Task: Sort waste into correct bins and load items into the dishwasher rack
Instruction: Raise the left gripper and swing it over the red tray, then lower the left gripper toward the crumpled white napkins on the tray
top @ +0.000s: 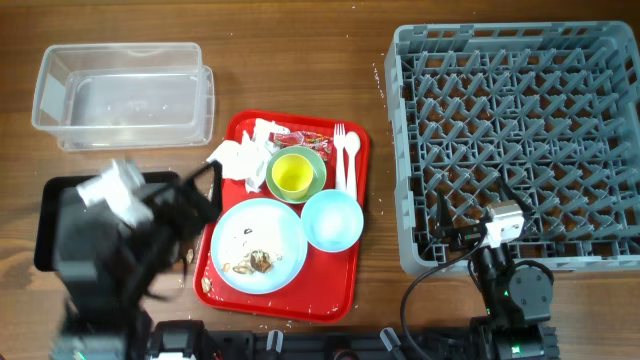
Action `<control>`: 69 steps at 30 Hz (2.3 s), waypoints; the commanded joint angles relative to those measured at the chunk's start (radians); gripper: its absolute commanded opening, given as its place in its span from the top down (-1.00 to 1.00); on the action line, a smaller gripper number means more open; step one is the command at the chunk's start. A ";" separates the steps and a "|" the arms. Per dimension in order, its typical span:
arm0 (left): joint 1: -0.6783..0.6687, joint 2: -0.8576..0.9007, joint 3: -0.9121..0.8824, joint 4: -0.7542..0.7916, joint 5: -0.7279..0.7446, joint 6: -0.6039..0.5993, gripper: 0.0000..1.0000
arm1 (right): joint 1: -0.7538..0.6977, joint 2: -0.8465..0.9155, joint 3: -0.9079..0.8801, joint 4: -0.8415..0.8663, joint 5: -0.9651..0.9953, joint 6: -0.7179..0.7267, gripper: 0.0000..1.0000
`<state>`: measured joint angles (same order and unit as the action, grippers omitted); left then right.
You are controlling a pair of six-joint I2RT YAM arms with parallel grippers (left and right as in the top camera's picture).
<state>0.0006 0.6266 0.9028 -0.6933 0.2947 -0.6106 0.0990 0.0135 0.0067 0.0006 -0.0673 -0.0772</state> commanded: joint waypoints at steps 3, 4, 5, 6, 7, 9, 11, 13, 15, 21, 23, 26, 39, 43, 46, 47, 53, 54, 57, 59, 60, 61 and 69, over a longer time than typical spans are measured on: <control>-0.005 0.499 0.524 -0.438 -0.042 0.169 -1.00 | -0.006 -0.009 -0.002 0.002 -0.002 -0.009 -1.00; -0.005 0.548 0.547 -0.452 -0.042 0.153 -1.00 | -0.006 -0.009 -0.002 0.002 -0.002 -0.009 -0.99; -0.006 0.586 0.552 -0.461 -0.043 0.132 -0.99 | -0.006 -0.009 -0.002 0.002 -0.002 -0.009 -0.99; -0.013 0.631 0.552 -0.486 -0.066 0.089 -0.99 | -0.006 -0.009 -0.002 0.002 -0.002 -0.009 -1.00; -0.024 0.669 0.552 -0.513 -0.095 0.060 -0.99 | -0.006 -0.009 -0.002 0.002 -0.002 -0.009 -0.99; -0.068 0.788 0.552 -0.557 -0.176 0.003 -1.00 | -0.006 -0.009 -0.002 0.002 -0.002 -0.009 -1.00; -0.085 0.863 0.552 -0.553 -0.137 -0.021 -0.99 | -0.006 -0.009 -0.002 0.002 -0.002 -0.009 -0.99; -0.097 0.951 0.552 -0.540 -0.066 -0.034 -1.00 | -0.006 -0.009 -0.002 0.002 -0.002 -0.009 -0.99; -0.104 1.031 0.552 -0.525 -0.056 -0.033 -1.00 | -0.006 -0.009 -0.002 0.002 -0.002 -0.009 -0.99; -0.105 1.206 0.552 -0.443 -0.085 -0.027 -0.21 | -0.006 -0.009 -0.002 0.002 -0.002 -0.009 -1.00; -0.105 1.244 0.552 -0.409 -0.092 -0.032 -0.08 | -0.006 -0.009 -0.002 0.002 -0.002 -0.009 -0.99; -0.105 1.284 0.542 -0.405 -0.177 -0.134 -0.04 | -0.006 -0.009 -0.002 0.002 -0.002 -0.009 -0.99; -0.122 1.293 0.417 -0.312 -0.169 -0.235 -0.10 | -0.006 -0.009 -0.002 0.002 -0.002 -0.009 -1.00; -0.163 1.293 0.388 -0.281 -0.170 -0.236 -0.09 | -0.006 -0.009 -0.002 0.002 -0.002 -0.009 -1.00; -0.183 1.293 0.388 -0.270 -0.170 -0.236 -0.08 | -0.006 -0.009 -0.002 0.002 -0.002 -0.009 -0.99; -0.185 1.292 0.388 -0.265 -0.182 -0.236 -0.08 | -0.006 -0.009 -0.002 0.002 -0.002 -0.009 -0.99; -0.141 1.281 0.388 -0.279 -0.196 -0.235 -0.03 | -0.006 -0.009 -0.002 0.002 -0.002 -0.009 -0.99; -0.130 1.269 0.388 -0.286 -0.196 -0.231 -0.02 | -0.006 -0.009 -0.002 0.002 -0.002 -0.009 -0.99; -0.121 1.239 0.401 -0.300 -0.197 -0.203 -0.02 | -0.006 -0.009 -0.002 0.002 -0.002 -0.009 -0.99; -0.120 1.208 0.414 -0.315 -0.200 -0.190 -0.02 | -0.006 -0.009 -0.002 0.002 -0.002 -0.009 -0.99; -0.121 1.187 0.422 -0.321 -0.200 -0.179 -0.03 | -0.006 -0.009 -0.002 0.002 -0.002 -0.009 -0.99; -0.121 1.167 0.427 -0.329 -0.200 -0.178 -0.04 | -0.006 -0.009 -0.002 0.002 -0.002 -0.009 -0.99; -0.123 0.989 0.428 -0.409 -0.195 -0.148 -0.04 | -0.006 -0.009 -0.002 0.002 -0.002 -0.009 -1.00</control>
<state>-0.1211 1.6806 1.3136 -1.0683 0.0948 -0.7898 0.0990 0.0128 0.0067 0.0002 -0.0673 -0.0772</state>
